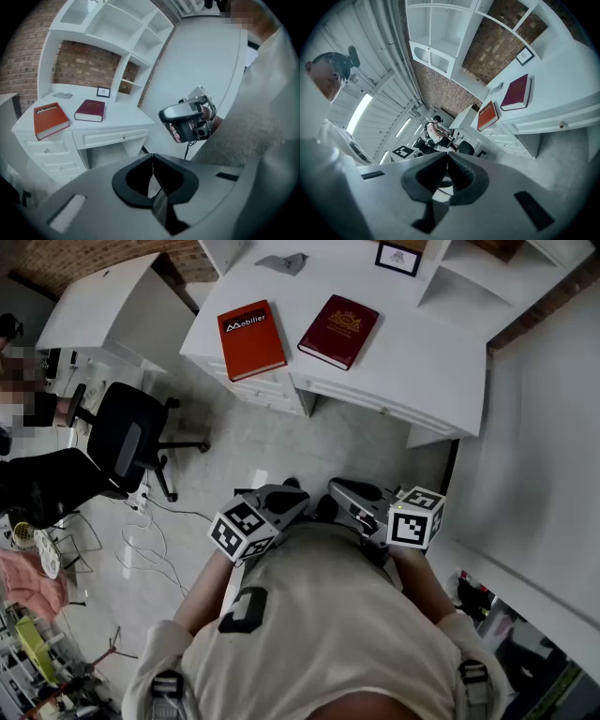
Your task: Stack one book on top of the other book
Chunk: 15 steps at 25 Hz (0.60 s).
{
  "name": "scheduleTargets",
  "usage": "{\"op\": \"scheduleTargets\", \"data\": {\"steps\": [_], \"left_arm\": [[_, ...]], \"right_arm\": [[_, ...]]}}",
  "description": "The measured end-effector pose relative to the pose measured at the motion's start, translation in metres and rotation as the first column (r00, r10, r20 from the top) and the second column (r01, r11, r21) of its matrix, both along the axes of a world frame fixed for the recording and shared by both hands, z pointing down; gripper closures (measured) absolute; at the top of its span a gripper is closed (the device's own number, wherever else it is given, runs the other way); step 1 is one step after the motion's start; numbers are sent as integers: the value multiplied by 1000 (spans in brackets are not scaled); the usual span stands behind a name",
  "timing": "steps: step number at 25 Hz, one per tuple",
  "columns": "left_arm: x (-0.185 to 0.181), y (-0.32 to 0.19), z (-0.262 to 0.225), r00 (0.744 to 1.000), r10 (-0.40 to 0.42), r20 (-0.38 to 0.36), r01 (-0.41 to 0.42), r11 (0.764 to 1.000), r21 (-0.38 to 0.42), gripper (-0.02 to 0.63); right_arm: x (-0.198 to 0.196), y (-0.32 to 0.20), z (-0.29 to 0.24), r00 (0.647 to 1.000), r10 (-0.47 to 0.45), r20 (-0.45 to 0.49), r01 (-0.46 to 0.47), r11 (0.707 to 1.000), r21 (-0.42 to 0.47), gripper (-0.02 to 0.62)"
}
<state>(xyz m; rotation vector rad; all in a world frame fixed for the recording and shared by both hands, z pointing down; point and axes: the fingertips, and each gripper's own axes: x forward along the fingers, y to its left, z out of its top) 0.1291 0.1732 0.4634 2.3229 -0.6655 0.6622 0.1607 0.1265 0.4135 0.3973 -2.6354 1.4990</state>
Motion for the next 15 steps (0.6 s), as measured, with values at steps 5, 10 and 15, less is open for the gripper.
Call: {"op": "scheduleTargets", "data": {"steps": [5,10,15], "left_arm": [[-62,-56,-12,991,-102,81,90,985,147,598],[-128,-61,-31,964,-261,57,242,943,228,598],[-170,-47,-21,951,-302,74,276,929,245,598]], "right_arm": [[-17,-17,-2,1000,11,18,-12,996,84,586],[-40,-9,1,1000,-9,-1,9,996,94,586],[-83,-5,-1,998,-50,-26,53,993,106,586]]}}
